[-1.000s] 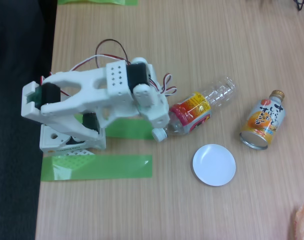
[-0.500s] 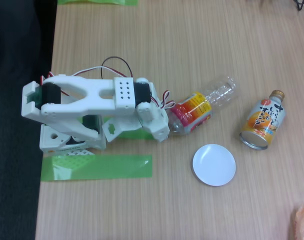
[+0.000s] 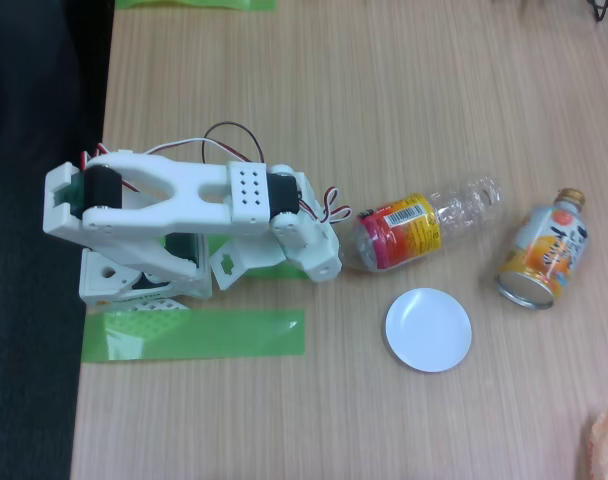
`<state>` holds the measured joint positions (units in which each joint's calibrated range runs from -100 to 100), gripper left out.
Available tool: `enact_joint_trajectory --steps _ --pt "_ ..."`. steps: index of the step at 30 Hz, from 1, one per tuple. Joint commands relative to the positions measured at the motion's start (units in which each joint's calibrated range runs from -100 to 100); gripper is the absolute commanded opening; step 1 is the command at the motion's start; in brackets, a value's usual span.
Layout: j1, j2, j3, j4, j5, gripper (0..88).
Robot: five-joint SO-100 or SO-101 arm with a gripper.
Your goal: Pick up the plastic bottle and stand it up on the white place
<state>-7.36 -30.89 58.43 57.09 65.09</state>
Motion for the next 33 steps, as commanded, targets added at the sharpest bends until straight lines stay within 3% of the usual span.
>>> enact_joint_trajectory --steps 1,6,14,20,27,33 --pt "0.99 -0.4 -0.17 -0.61 0.27 35.1" --pt "1.06 -0.4 -0.08 -1.3 0.27 35.1" --pt "1.06 0.27 4.0 -14.26 0.27 35.1" --pt "1.06 -0.15 5.99 -15.12 0.27 34.8" --pt "1.06 -0.23 6.26 -14.95 0.33 23.6" --pt "1.06 -0.31 6.17 -14.18 0.33 23.6"
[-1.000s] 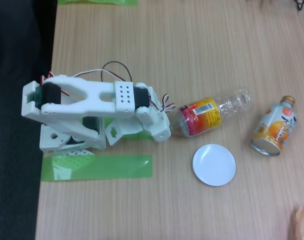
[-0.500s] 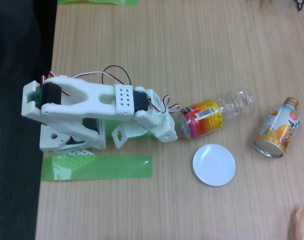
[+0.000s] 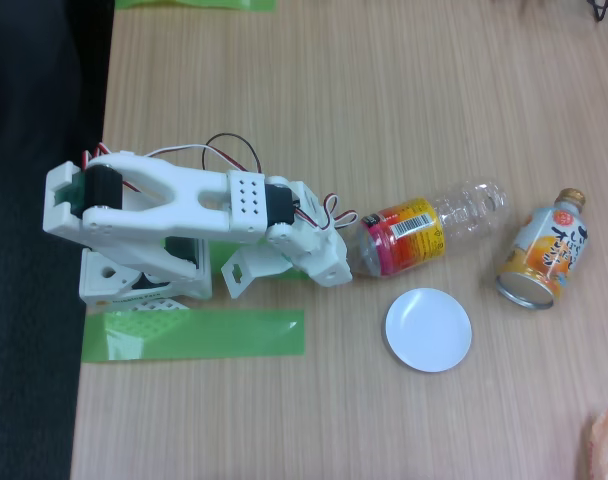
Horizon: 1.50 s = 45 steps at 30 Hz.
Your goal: Pick up the plastic bottle and stand it up on the white place
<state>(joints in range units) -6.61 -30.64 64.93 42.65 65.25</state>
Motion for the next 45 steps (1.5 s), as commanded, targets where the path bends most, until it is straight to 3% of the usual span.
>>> enact_joint_trajectory --steps 1,45 --pt "0.32 -0.57 -0.24 0.27 0.17 23.6" --pt "0.39 -0.57 1.2 0.27 0.17 23.0"
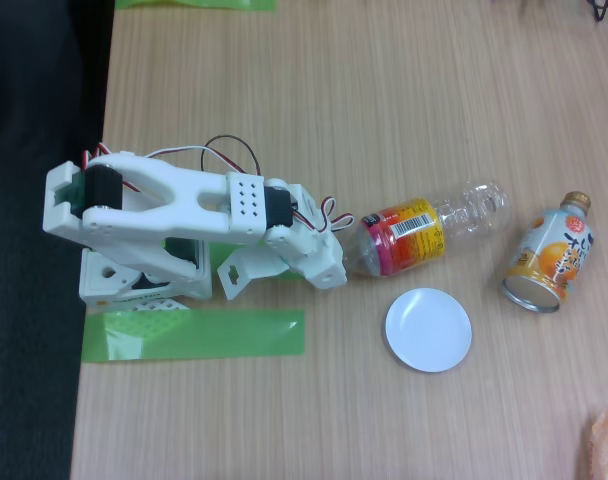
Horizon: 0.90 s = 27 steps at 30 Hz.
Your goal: Pick up the plastic bottle and stand it up on the white place
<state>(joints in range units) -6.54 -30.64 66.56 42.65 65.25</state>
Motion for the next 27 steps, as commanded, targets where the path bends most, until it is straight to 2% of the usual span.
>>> enact_joint_trajectory --steps 1,5,12,22,27 --pt "0.31 -0.57 -0.51 0.27 0.17 23.0" --pt "0.31 -0.65 -0.69 0.27 0.17 22.5" --pt "0.31 -0.73 -0.97 0.27 0.17 13.2" --pt "-1.02 -1.66 -1.15 0.27 0.12 13.0" --pt "-7.31 -13.25 0.21 5.42 -0.3 13.0"
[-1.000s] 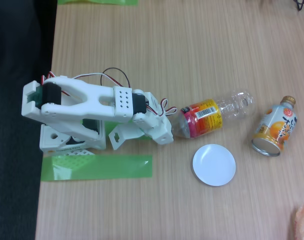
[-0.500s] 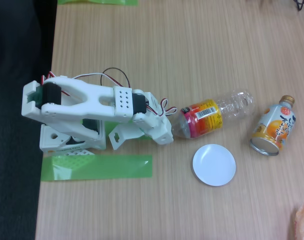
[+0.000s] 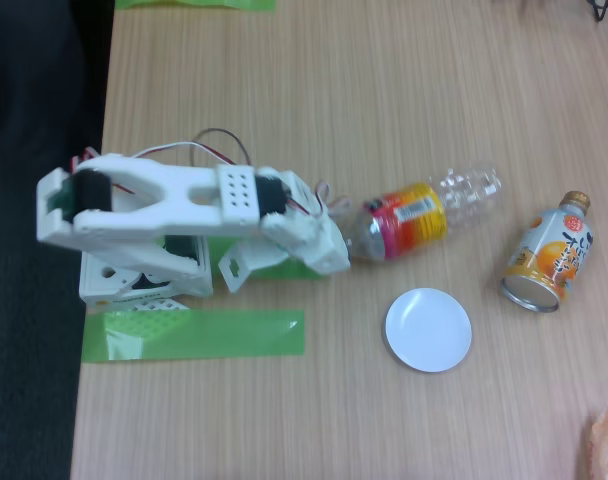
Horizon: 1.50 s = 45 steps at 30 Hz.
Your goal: Pick up the plastic bottle and stand it up on the white place
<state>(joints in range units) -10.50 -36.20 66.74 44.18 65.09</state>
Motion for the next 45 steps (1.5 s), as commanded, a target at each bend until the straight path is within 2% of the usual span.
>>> enact_joint_trajectory --steps 1,4,7,11,15,26,28,32,34,37,45 --pt "-4.91 -10.55 0.3 6.12 -0.15 13.0" --pt "-9.95 -18.87 1.93 11.7 -2.45 13.0" --pt "-15.5 -27.27 3.74 14.53 -8.8 13.0" --pt "-21.28 -36.42 3.74 15.13 -16.73 12.9" --pt "-23.5 -43.31 4.29 14.36 -21.03 12.9" --pt "-18.84 -54.4 10.26 15.13 -21.19 13.9" --pt "-17.87 -55.82 11.8 15.13 -21.19 18.4" --pt "-16.91 -56.24 14.06 15.22 -21.14 34.5" --pt "-17.28 -56.24 15.69 15.22 -21.09 38.1" --pt "-17.65 -56.24 17.87 16.16 -21.03 38.3" --pt "-18.98 -56.33 18.05 28.27 -21.03 38.3"
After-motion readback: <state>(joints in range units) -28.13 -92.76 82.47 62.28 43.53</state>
